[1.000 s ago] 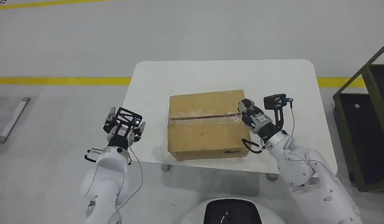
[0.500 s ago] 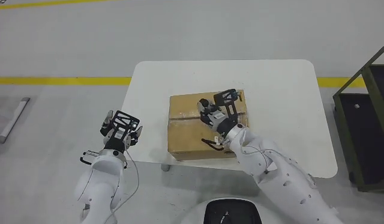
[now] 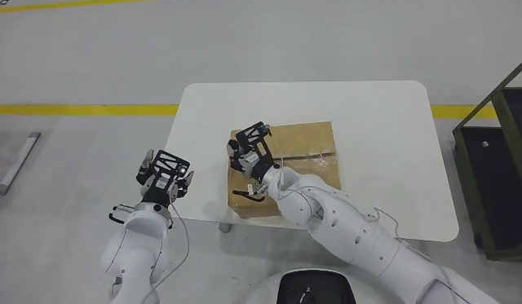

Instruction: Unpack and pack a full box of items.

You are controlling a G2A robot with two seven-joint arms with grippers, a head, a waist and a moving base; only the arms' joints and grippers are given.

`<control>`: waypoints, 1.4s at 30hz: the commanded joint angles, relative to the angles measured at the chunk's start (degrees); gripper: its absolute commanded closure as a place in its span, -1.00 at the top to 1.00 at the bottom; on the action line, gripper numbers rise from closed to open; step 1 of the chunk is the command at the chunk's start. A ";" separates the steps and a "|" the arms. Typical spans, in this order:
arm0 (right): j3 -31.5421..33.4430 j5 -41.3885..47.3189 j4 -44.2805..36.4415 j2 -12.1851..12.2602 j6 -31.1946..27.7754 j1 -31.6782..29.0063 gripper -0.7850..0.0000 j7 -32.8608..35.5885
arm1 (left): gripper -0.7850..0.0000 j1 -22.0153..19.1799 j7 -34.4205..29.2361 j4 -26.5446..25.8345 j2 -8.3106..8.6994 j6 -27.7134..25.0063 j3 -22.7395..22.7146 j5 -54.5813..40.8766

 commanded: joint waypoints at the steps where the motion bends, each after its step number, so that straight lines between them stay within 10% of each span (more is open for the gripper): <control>1: -0.65 0.27 2.15 -0.58 0.12 0.48 -1.00 0.20 | 1.00 0.00 0.00 0.00 0.00 0.00 0.00 0.00; 13: 1.58 -0.96 4.18 -0.99 1.78 -2.22 -1.00 -0.75 | 1.00 0.00 0.00 0.00 0.00 0.00 0.00 0.00; 42: 20.85 -18.27 -25.17 6.04 6.72 -24.36 -1.00 10.43 | 1.00 0.00 0.00 0.00 0.00 0.00 0.00 0.00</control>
